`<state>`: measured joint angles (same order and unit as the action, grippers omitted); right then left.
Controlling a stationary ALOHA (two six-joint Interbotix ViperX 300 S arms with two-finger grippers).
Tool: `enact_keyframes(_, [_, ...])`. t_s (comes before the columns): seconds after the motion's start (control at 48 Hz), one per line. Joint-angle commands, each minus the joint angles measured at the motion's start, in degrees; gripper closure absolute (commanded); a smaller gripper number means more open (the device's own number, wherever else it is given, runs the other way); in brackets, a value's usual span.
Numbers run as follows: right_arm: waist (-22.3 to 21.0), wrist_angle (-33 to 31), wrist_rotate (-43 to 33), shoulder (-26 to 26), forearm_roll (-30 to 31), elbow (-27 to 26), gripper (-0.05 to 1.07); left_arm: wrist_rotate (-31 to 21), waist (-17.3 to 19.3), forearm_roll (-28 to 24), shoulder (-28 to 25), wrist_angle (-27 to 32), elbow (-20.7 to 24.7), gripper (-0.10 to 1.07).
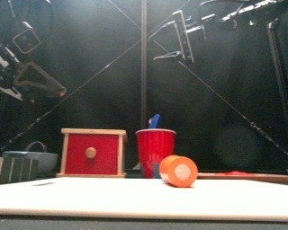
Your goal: Cut carrot
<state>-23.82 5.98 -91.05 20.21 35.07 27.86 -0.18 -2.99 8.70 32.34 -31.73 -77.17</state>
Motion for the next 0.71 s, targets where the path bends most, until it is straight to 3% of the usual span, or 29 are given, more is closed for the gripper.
enact_keyframes(0.0, [2.37, 1.93, 0.0, 4.39, 0.18, -0.09, 0.06, 0.09, 0.09, 0.18, 0.0, 0.35, 0.62, 0.69])
enact_keyframes(0.125, [6.59, -2.37, -0.44, 8.26, 7.91, -1.41, 0.06, 0.18, 0.18, 0.26, 0.0, 0.53, 0.7, 0.69])
enact_keyframes(0.292, [11.43, -10.11, -0.35, 10.72, 10.9, -4.39, 0.06, 0.18, 0.35, 0.18, 0.0, 0.53, 1.14, 0.69])
enact_keyframes(0.438, [12.22, -14.85, -0.09, 11.95, 13.8, -6.15, 0.06, 0.18, 0.35, 0.18, -0.09, 0.62, 1.41, 0.69])
enact_keyframes(0.688, [11.25, -15.03, 0.0, 11.16, 19.16, -9.76, 0.06, 0.18, 0.44, 0.18, -0.09, 0.62, 1.67, 0.69])
